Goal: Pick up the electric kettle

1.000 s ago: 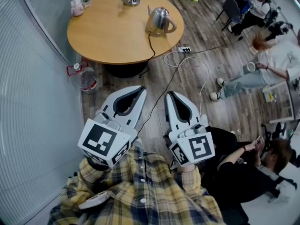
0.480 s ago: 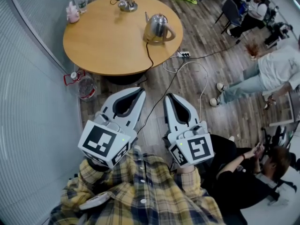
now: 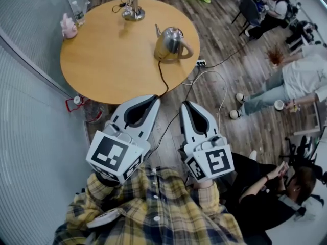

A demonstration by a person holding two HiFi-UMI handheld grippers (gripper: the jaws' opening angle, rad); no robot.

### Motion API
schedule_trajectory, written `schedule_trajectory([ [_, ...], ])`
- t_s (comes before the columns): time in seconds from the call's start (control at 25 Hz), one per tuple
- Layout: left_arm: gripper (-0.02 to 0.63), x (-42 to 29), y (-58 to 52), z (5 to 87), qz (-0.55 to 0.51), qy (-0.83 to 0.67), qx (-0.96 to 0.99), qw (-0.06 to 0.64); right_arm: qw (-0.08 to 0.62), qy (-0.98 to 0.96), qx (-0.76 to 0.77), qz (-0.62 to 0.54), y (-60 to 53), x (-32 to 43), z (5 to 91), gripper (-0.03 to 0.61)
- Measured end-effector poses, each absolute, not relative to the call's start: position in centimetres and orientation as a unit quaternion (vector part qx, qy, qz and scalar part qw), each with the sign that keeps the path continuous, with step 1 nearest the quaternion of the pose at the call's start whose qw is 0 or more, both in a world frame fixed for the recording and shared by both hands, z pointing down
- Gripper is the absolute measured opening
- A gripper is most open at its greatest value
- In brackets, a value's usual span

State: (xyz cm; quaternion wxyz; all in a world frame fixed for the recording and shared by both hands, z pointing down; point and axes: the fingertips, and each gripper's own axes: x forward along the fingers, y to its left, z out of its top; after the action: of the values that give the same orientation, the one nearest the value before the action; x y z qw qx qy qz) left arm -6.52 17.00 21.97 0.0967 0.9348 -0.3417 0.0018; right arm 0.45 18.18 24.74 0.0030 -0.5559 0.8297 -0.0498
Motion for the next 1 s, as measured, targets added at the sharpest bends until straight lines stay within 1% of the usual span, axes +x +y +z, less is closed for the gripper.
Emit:
schedule_trajectory([
  [0.28, 0.003, -7.9, 11.1, 22.2, 0.007, -0.321, 0.942, 0.099, 0.003, 0.815, -0.578, -0.053, 12.4, -0.6, 24.9, 0.04],
  [0.56, 0.003, -9.0, 8.0, 23.0, 0.011, -0.31, 0.945, 0.106, -0.003, 0.807, -0.587, -0.06, 9.6, -1.7, 25.8, 0.04],
  [1.0, 0.003, -7.6, 4.5, 23.3, 0.015, -0.3, 0.948, 0.109, -0.006, 0.802, -0.593, -0.062, 6.1, -0.7, 26.0, 0.04],
])
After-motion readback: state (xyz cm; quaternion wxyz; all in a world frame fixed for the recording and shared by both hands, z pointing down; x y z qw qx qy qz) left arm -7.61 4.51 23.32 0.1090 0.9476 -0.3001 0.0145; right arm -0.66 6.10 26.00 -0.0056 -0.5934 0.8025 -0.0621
